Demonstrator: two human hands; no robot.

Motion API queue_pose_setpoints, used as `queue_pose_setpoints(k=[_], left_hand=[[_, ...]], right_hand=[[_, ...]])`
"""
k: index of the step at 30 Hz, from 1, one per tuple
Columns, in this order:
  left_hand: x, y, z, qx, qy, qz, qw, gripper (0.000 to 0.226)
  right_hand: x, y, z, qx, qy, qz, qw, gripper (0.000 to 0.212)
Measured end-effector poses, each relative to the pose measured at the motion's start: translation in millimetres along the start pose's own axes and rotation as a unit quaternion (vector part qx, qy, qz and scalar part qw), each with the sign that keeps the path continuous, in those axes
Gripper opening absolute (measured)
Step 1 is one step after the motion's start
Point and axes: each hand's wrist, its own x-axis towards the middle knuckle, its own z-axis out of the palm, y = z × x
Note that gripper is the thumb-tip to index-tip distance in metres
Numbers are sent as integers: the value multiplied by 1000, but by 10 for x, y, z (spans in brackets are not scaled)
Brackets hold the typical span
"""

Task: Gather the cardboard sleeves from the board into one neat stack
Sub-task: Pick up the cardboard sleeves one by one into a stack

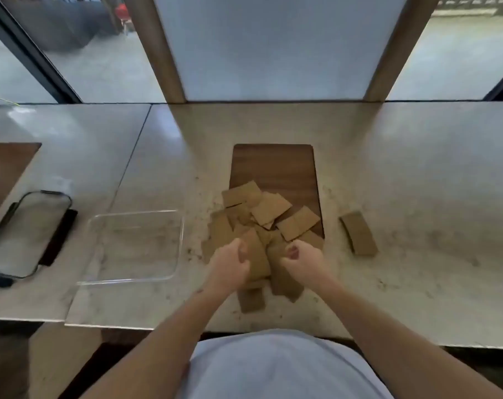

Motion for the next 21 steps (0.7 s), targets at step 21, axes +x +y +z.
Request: queue_pose_setpoints(k=[21], left_hand=[[-220,-236,194,-282,21,-269,921,40]], right_hand=[[119,-177,740,14,53,44,998,27]])
